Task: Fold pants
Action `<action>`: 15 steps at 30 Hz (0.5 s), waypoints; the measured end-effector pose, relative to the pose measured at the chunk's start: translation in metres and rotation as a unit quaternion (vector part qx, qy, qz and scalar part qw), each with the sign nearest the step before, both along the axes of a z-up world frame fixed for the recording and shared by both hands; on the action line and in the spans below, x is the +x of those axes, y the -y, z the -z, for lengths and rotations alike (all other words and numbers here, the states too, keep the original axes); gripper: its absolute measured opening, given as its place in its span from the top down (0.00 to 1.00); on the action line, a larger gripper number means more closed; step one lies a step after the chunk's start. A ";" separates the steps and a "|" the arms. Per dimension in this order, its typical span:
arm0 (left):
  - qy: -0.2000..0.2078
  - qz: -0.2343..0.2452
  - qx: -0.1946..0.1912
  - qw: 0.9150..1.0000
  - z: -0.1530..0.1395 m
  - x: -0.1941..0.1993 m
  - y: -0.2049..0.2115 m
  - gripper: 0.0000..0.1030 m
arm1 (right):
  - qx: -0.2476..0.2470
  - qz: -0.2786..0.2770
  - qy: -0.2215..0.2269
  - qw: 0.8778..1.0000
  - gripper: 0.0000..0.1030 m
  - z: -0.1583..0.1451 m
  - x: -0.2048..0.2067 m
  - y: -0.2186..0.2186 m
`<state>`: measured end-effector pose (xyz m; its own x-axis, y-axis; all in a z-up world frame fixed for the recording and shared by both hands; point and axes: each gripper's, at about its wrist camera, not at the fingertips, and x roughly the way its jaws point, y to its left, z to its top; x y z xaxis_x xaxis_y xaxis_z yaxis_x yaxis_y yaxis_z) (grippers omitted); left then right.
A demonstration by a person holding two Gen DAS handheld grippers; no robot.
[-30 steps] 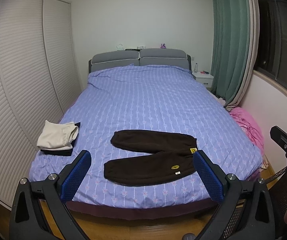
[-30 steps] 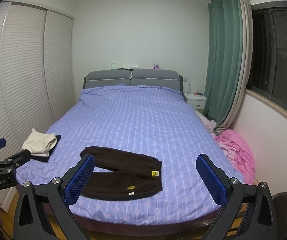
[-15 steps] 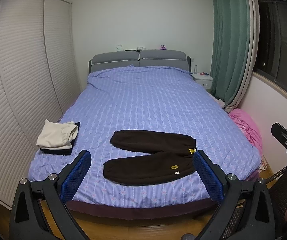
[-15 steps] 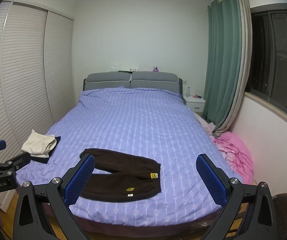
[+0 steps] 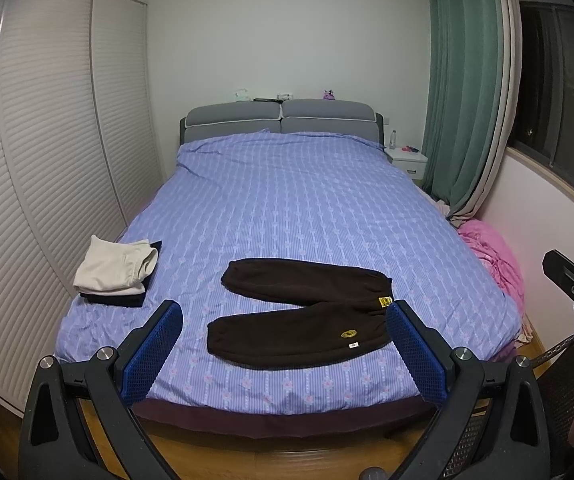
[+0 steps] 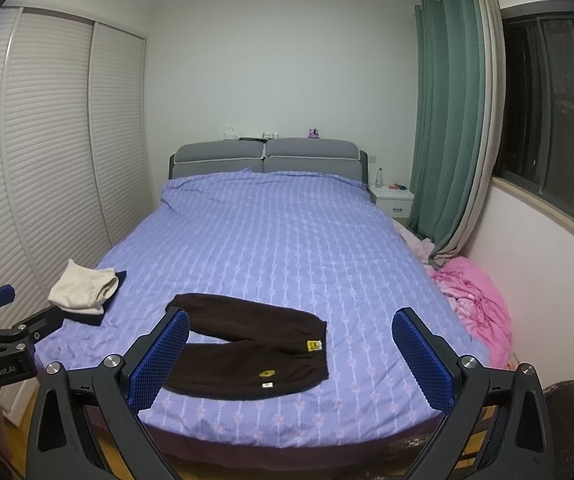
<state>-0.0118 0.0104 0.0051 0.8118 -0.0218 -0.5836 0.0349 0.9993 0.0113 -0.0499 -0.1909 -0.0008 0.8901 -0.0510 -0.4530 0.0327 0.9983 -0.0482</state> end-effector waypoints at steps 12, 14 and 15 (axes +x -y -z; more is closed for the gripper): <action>-0.002 0.002 0.004 1.000 0.004 -0.002 -0.006 0.00 | 0.002 -0.006 -0.007 1.000 0.01 0.004 0.003 -0.005; -0.002 0.001 0.006 1.000 0.004 -0.002 -0.011 0.00 | 0.005 -0.006 -0.009 1.000 0.01 0.006 0.005 -0.009; -0.001 0.000 0.006 1.000 0.004 -0.001 -0.014 0.00 | 0.005 -0.006 -0.010 1.000 0.01 0.006 0.005 -0.011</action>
<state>-0.0126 0.0240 0.0006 0.8106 -0.0146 -0.5854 0.0354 0.9991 0.0241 -0.0447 -0.1801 -0.0071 0.8817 -0.0350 -0.4705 0.0189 0.9991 -0.0388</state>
